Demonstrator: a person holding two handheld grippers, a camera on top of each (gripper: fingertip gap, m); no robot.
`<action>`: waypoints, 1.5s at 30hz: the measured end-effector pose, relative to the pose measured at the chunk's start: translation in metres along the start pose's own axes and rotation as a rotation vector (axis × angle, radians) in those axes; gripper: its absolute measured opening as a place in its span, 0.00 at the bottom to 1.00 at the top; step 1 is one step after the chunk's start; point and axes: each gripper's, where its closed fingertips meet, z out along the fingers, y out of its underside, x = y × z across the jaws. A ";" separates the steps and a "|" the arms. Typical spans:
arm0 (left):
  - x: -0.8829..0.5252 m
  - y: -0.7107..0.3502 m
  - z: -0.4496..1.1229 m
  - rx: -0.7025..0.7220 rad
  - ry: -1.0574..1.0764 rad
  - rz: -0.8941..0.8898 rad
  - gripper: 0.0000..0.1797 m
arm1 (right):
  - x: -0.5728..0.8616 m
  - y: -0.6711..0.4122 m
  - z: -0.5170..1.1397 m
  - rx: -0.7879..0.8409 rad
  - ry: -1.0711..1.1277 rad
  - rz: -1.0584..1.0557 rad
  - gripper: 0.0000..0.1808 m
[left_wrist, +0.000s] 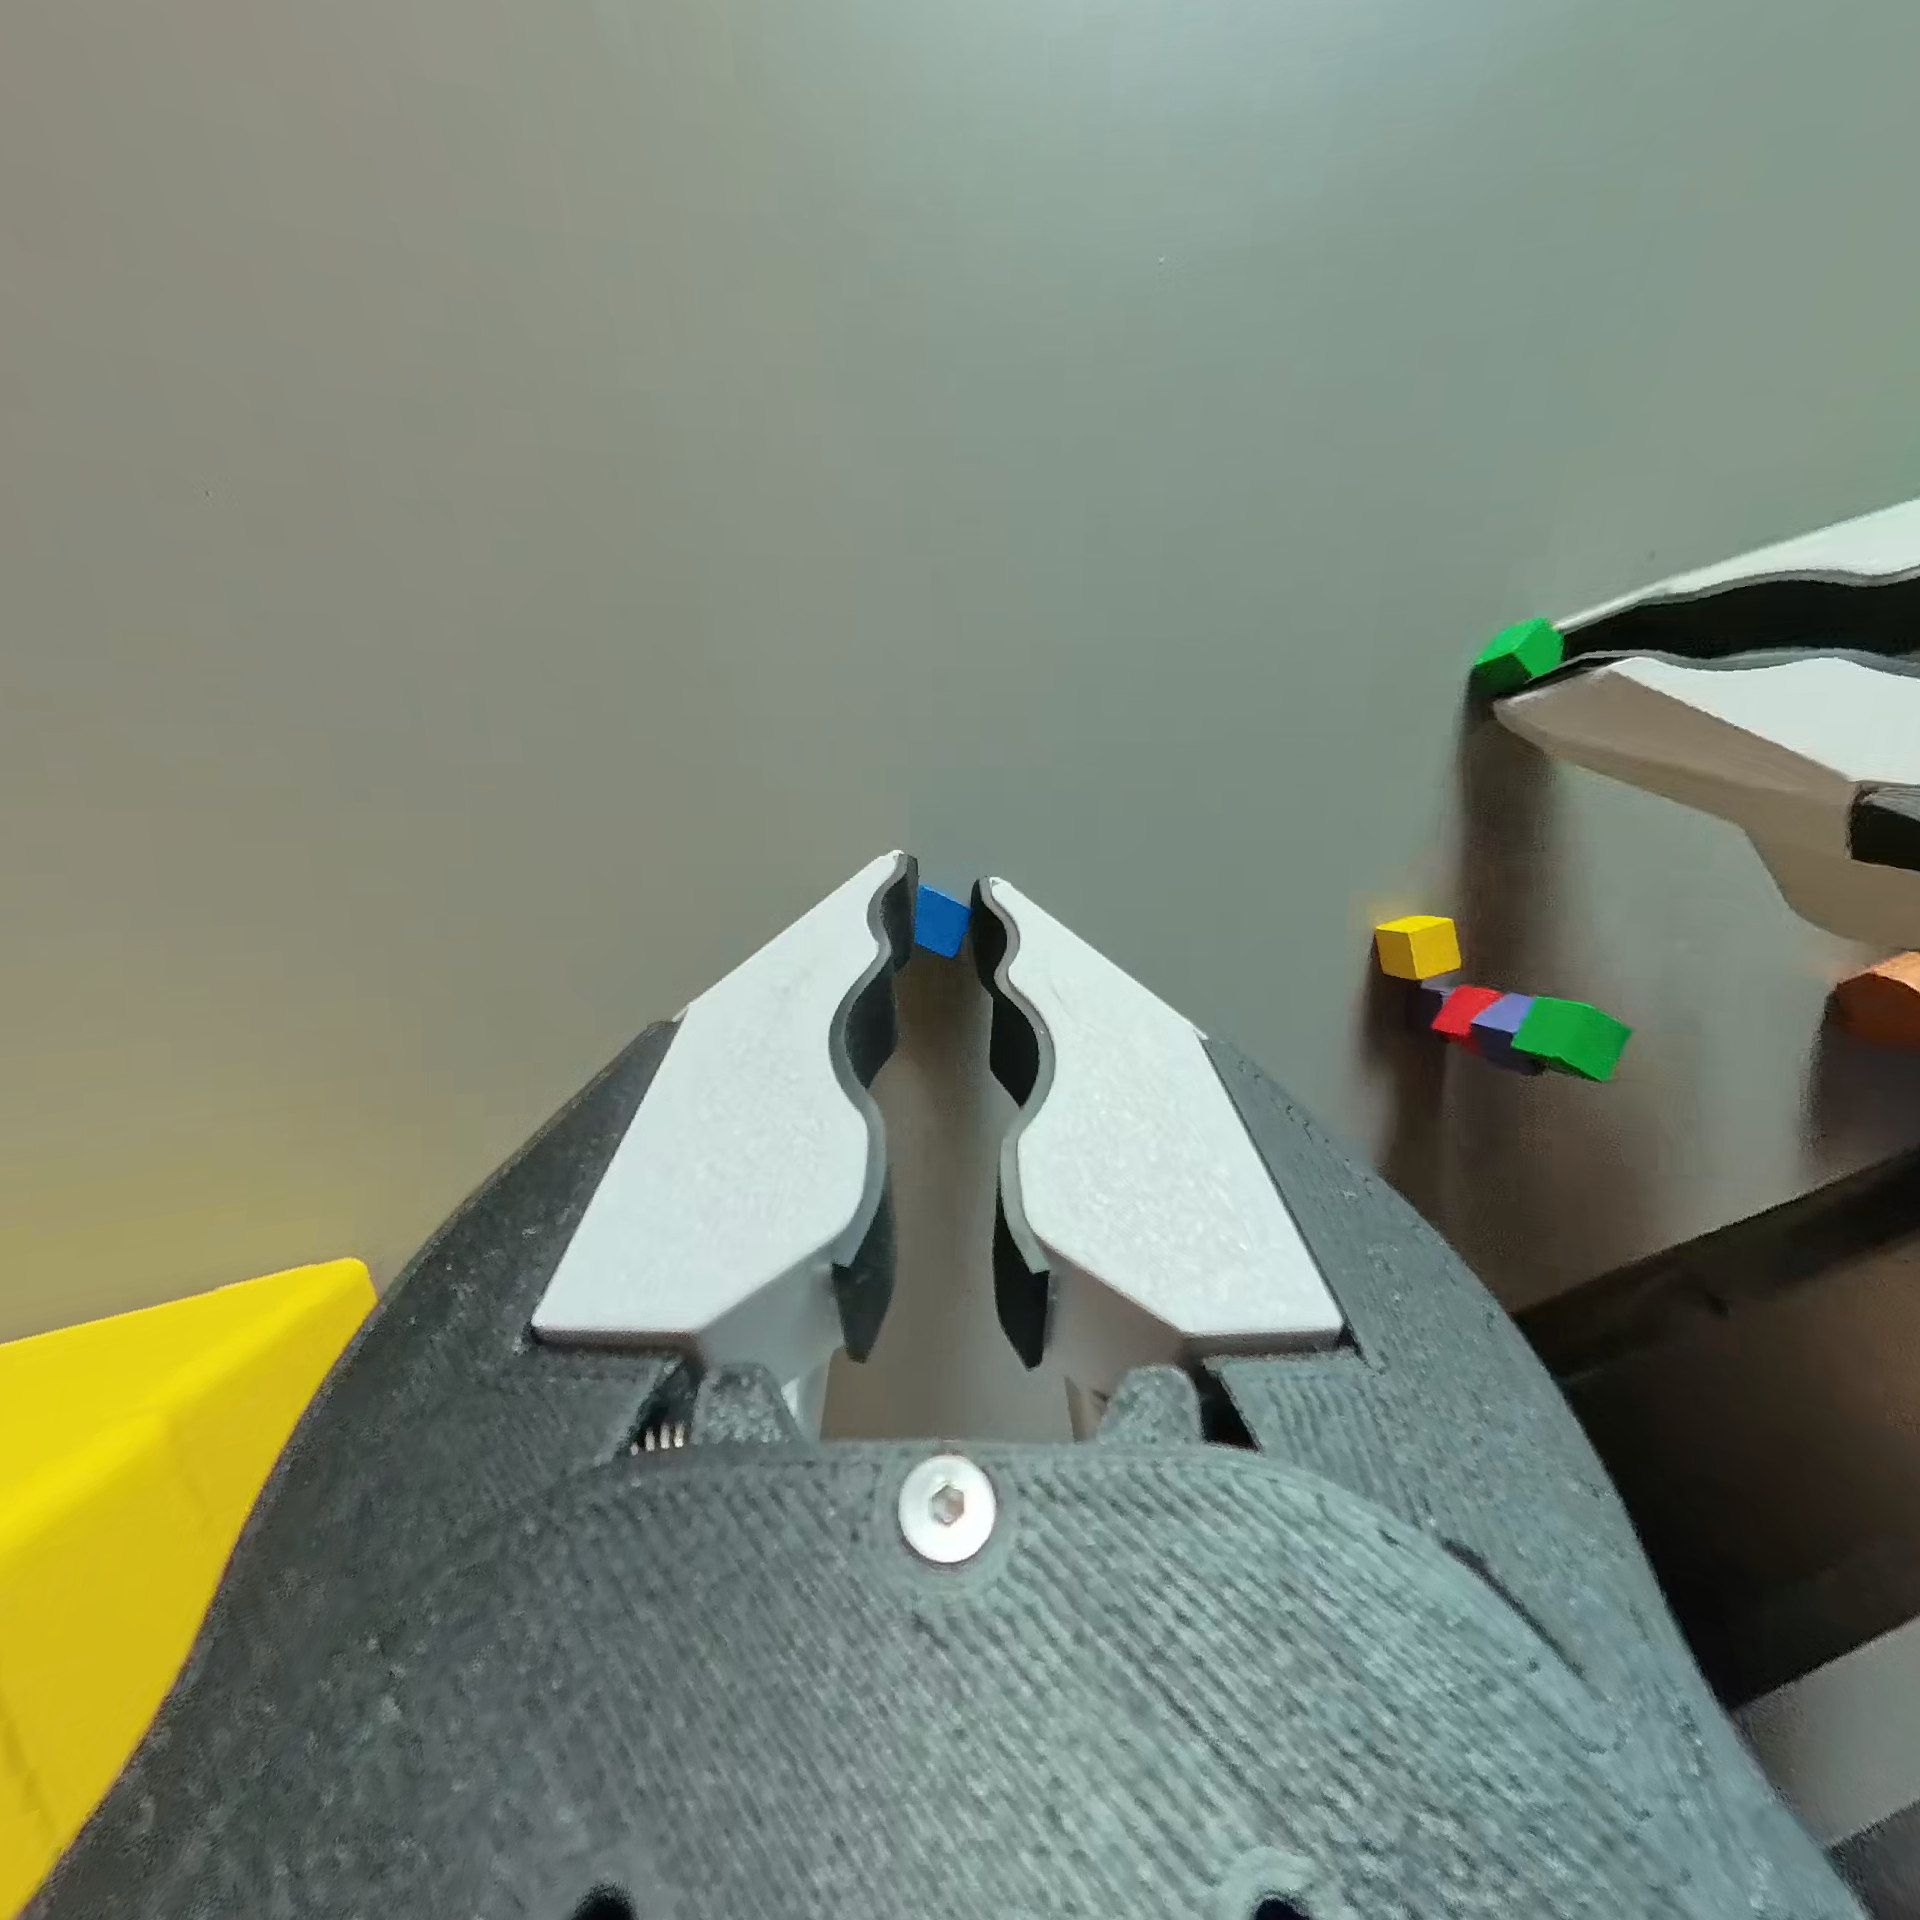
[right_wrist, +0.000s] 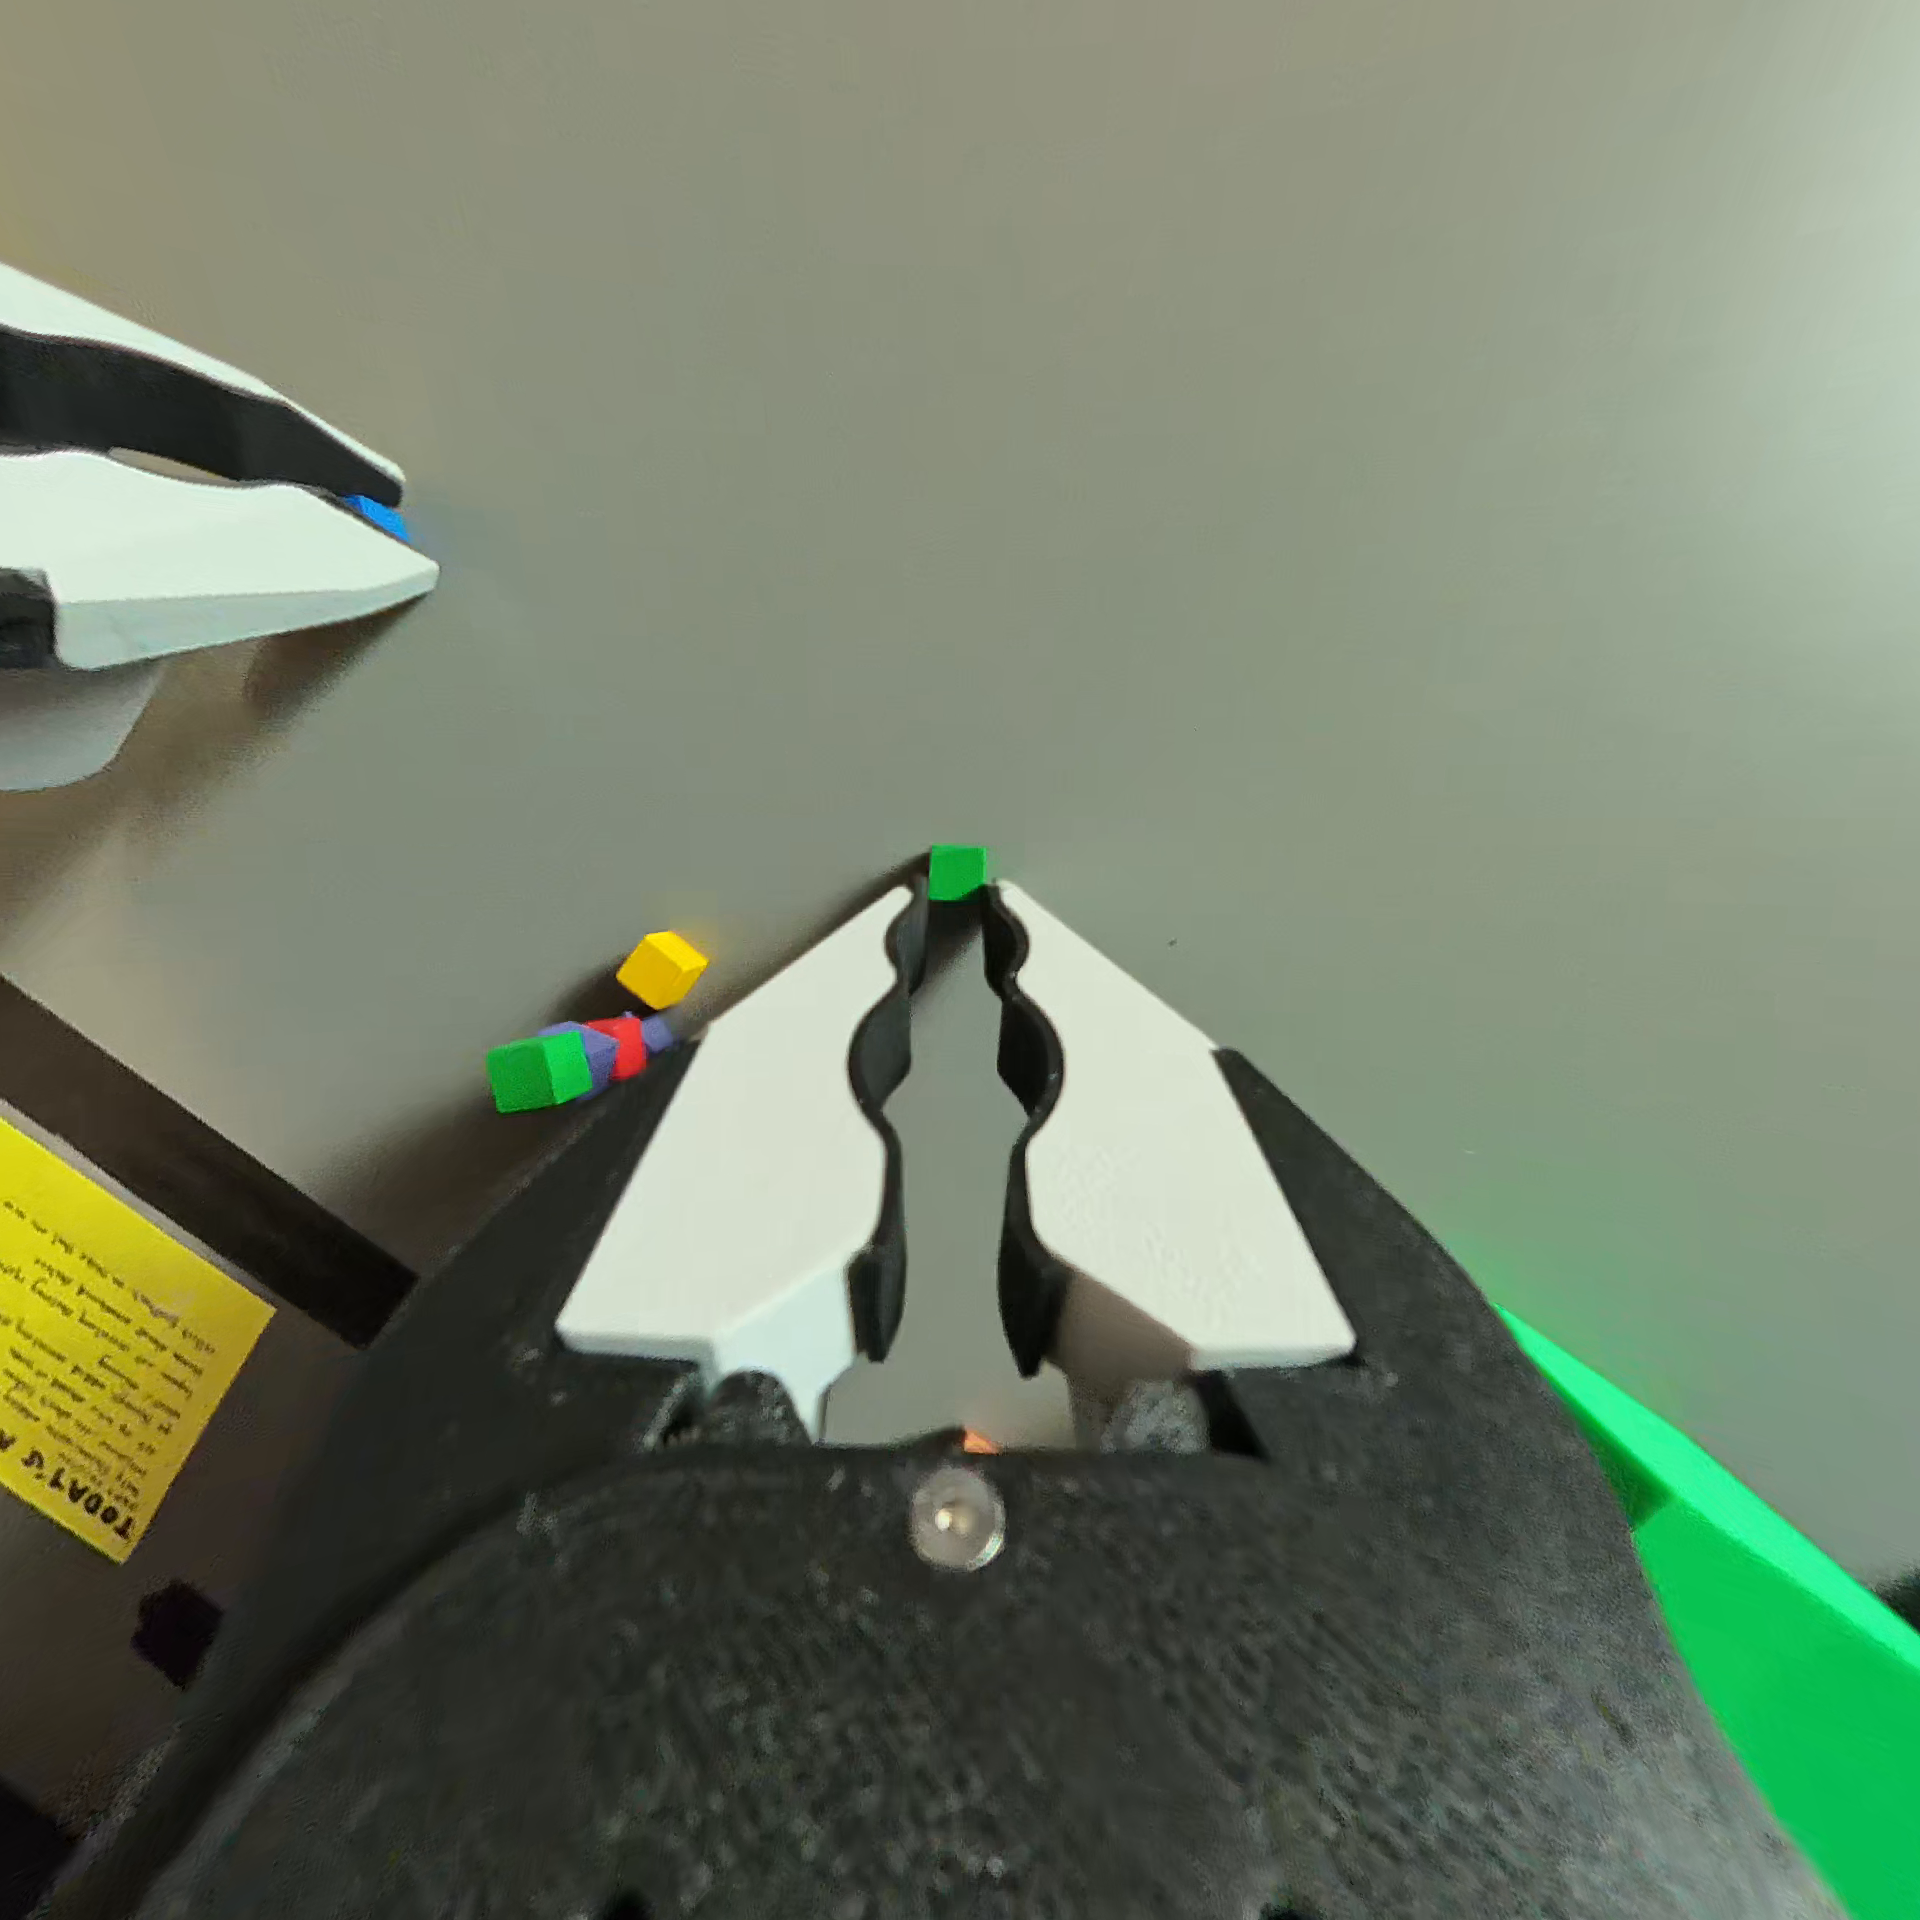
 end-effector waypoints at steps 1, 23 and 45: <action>0.002 0.002 -0.001 0.000 0.008 0.005 0.05 | -0.001 0.001 0.000 -0.009 -0.001 -0.015 0.05; 0.006 0.002 -0.009 0.031 0.017 0.096 0.04 | -0.058 0.014 -0.063 0.087 -0.060 -0.143 0.05; 0.040 0.002 -0.039 0.078 0.126 0.138 0.04 | -0.069 0.014 -0.045 0.045 -0.060 -0.180 0.05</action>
